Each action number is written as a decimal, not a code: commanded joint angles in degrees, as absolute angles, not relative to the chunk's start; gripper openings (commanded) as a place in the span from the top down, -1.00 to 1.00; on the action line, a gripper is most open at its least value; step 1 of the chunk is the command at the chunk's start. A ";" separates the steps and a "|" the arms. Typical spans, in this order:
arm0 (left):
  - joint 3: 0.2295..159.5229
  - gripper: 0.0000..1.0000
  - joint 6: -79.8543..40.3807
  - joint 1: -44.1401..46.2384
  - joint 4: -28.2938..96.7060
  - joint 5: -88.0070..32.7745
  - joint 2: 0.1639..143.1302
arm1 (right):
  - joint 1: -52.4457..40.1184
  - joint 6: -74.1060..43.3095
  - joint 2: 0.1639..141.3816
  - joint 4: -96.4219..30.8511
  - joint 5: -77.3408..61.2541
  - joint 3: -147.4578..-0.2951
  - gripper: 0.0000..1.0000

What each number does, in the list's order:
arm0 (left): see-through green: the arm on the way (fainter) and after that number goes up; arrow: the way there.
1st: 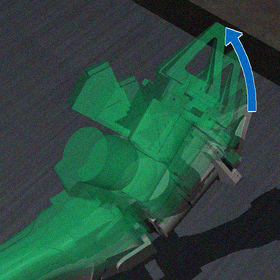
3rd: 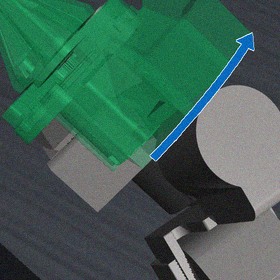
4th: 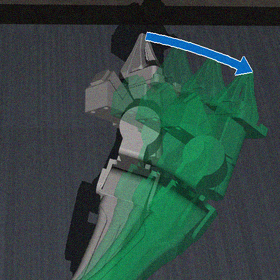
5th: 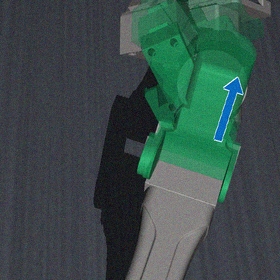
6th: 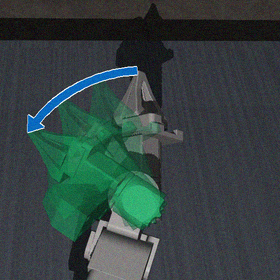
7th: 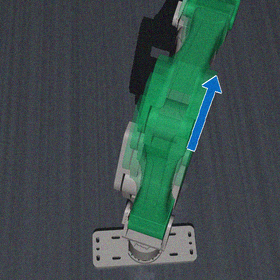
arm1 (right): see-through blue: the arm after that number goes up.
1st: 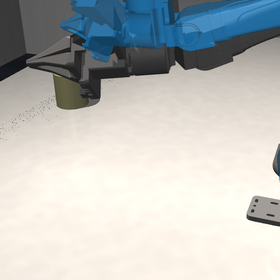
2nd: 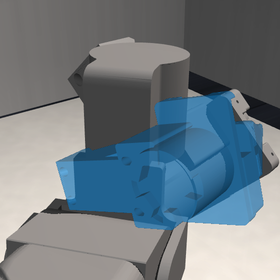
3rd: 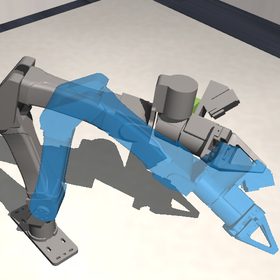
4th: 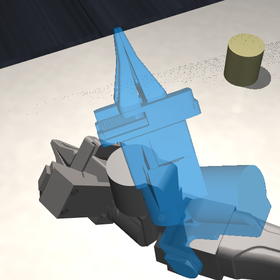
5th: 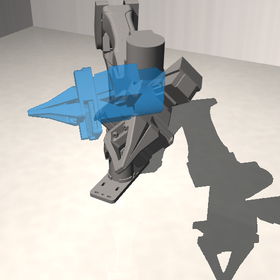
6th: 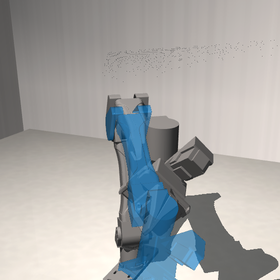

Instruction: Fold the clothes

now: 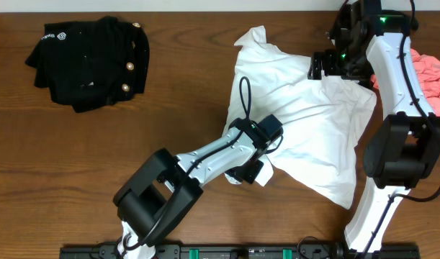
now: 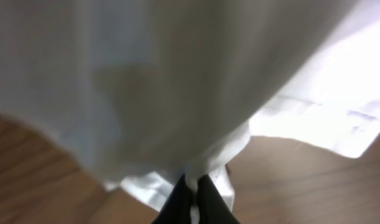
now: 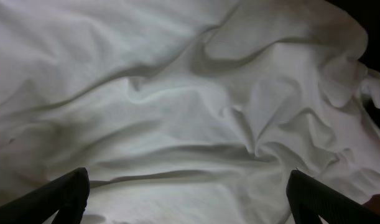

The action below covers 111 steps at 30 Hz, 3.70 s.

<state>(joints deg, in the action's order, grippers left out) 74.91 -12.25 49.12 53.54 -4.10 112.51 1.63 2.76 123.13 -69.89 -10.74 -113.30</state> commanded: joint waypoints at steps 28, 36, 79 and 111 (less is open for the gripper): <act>80.66 0.88 -40.49 28.08 68.97 62.94 105.19 | 1.21 7.97 122.80 -70.11 -19.86 -113.78 -0.99; 80.42 0.88 -45.32 29.08 68.10 67.99 104.05 | 1.21 13.23 122.80 -74.08 -25.47 -113.78 -0.99; 80.38 0.88 -46.98 19.70 59.44 45.41 104.05 | -35.77 -11.51 95.59 -81.84 -3.42 -96.51 -0.98; 80.38 0.88 -43.55 18.55 56.84 42.59 104.05 | -44.34 -64.71 86.63 -48.88 -16.10 -49.87 -0.44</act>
<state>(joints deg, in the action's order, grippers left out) 79.70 -44.10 18.85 56.75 42.33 104.57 -43.46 -62.37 86.61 -49.67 -15.88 -50.83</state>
